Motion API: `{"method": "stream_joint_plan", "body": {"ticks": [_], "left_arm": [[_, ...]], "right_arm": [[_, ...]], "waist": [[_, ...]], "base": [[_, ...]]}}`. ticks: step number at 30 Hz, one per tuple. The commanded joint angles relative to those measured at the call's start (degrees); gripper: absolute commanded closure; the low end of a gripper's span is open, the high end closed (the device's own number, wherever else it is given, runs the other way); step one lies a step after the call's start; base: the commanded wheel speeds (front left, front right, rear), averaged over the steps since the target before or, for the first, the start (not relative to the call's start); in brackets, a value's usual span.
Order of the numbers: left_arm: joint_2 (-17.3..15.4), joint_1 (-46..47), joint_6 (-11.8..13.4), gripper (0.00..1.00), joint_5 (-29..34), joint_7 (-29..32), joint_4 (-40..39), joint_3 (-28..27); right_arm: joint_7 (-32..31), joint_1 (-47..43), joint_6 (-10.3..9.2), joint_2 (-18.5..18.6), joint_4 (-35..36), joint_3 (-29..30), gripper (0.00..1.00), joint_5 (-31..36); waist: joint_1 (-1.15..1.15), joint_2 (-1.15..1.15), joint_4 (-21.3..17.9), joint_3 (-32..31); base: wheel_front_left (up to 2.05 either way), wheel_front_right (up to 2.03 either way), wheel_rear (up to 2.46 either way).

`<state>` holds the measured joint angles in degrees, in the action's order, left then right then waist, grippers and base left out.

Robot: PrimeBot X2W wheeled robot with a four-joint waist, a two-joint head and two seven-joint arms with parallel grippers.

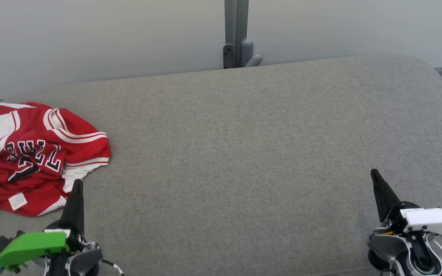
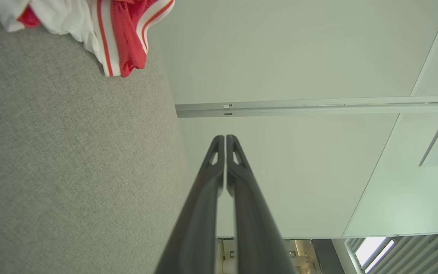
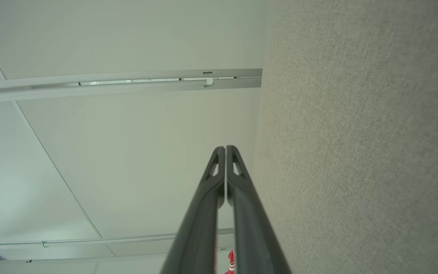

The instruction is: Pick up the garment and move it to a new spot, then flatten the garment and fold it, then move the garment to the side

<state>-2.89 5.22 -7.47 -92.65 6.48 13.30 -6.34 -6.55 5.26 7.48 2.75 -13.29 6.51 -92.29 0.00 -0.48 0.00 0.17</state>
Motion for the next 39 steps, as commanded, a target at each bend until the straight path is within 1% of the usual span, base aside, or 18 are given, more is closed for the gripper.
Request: {"method": "stream_joint_plan", "body": {"ticks": [1,3,11,16,20,23,30,31,39], "left_arm": [[0.0,-0.1,0.0,0.00,0.0,0.0,0.3,0.0],[0.2,-0.7,0.0,0.00,0.0,-0.1,1.0,0.2],[0.1,-1.6,0.0,0.00,0.5,-2.2,0.5,1.8],[-0.1,-1.9,0.0,0.00,2.1,-3.7,0.4,2.9],[-0.4,-1.9,0.0,0.00,4.0,-4.9,0.7,3.6],[-0.8,-1.8,0.0,0.00,6.6,-5.6,1.1,3.8],[-0.8,-1.6,0.0,0.00,16.3,-7.3,1.1,2.9],[-0.8,-1.6,0.0,0.00,16.3,-7.3,1.1,2.9],[-0.4,-2.2,0.0,0.00,28.0,-9.0,0.3,3.8]], "right_arm": [[0.0,-0.1,0.01,-0.1,-0.2,0.0,0.00,0.0],[0.1,-0.8,-0.01,-0.3,-1.0,-0.1,0.00,0.1],[2.5,-1.7,-0.01,-0.3,-0.3,-0.9,0.00,1.4],[3.9,-2.2,-0.01,-0.2,0.2,-1.0,0.00,5.0],[4.9,-2.4,0.00,-0.2,1.0,-1.1,0.00,10.3],[5.7,-2.5,0.00,-0.2,1.9,-1.5,0.00,15.7],[7.3,-2.8,0.00,-0.1,4.6,-3.1,0.00,28.8],[7.3,-2.8,0.00,-0.1,4.6,-3.1,0.00,28.8],[9.1,-3.4,0.00,-0.1,7.4,-2.8,0.00,40.4]], "waist": [[0.00,0.00,0.0,0.0],[0.00,0.00,0.0,0.0],[0.00,0.03,-0.1,0.0],[0.00,0.05,-0.1,0.0],[0.00,0.07,-0.1,-0.1],[0.00,0.08,0.0,-0.1],[0.00,0.11,0.0,-0.1],[0.00,0.11,0.0,-0.1],[0.00,0.14,0.1,-0.1]], "base": [[0.00,0.00,0.00],[0.00,0.00,0.00],[0.00,0.00,0.00],[0.00,0.00,0.00],[0.00,0.00,0.00],[0.00,0.00,0.00],[0.00,0.00,0.00],[0.00,0.00,0.00],[0.00,0.00,0.00]]}}
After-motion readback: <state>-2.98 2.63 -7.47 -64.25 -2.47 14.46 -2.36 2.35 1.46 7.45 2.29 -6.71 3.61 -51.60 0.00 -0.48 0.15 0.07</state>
